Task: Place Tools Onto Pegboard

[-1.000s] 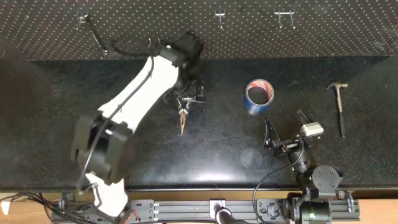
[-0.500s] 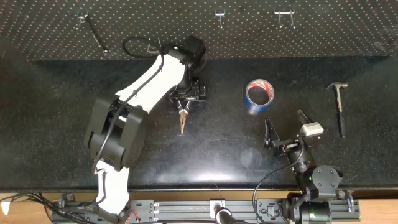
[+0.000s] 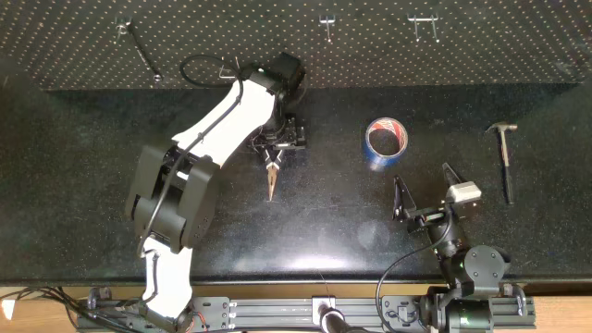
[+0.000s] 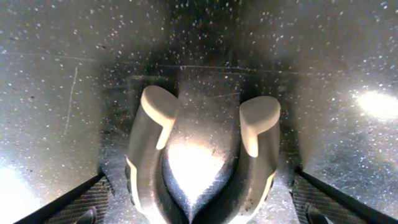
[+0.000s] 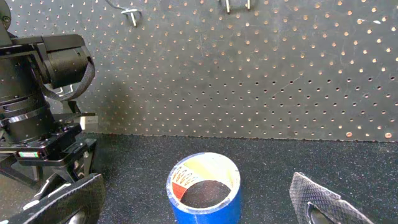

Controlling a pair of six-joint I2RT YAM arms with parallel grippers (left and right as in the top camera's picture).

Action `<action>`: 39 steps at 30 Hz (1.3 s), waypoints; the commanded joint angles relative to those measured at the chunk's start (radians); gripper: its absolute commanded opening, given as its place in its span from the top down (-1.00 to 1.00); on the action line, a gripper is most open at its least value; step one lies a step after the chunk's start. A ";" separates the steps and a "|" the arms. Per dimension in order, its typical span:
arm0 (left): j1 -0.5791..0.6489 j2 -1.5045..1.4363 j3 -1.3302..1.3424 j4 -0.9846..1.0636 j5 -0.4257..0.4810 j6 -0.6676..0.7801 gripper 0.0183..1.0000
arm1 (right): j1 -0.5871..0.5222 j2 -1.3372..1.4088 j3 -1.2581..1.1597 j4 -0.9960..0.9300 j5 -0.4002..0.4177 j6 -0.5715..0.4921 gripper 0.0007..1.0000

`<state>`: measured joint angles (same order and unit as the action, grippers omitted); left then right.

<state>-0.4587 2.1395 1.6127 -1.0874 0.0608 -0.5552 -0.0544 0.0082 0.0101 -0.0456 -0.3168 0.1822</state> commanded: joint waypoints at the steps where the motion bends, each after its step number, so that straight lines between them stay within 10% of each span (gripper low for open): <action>1: 0.008 0.044 0.009 0.003 0.003 -0.014 -0.82 | -0.003 -0.007 -0.006 0.000 -0.003 -0.003 -0.96; 7: 0.008 0.044 0.009 0.003 0.003 -0.014 0.08 | -0.003 -0.007 -0.006 0.000 -0.003 -0.003 -0.95; 11: 0.008 0.044 0.009 0.004 0.003 -0.014 0.12 | -0.003 -0.007 -0.006 0.000 -0.003 -0.003 -0.95; 14: 0.008 0.044 0.009 0.004 0.003 -0.014 0.98 | -0.003 -0.007 -0.006 0.000 -0.002 -0.003 -0.95; 20: 0.007 -0.037 0.009 -0.003 -0.002 -0.012 0.98 | -0.003 -0.007 -0.006 0.000 -0.003 -0.003 -0.95; 30: 0.006 -0.502 0.009 -0.073 -0.356 0.039 0.98 | -0.003 -0.007 -0.006 0.000 -0.003 -0.003 -0.95; 35: 0.008 -0.729 -0.130 0.327 -0.707 0.045 0.98 | -0.003 -0.007 -0.006 0.000 -0.003 -0.003 -0.95; 39: 0.027 -0.869 -0.475 0.830 -0.753 0.153 0.98 | -0.003 -0.007 -0.006 0.000 -0.003 -0.003 -0.95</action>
<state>-0.4477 1.3342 1.3266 -0.4431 -0.5823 -0.4744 -0.0544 0.0082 0.0101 -0.0456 -0.3172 0.1822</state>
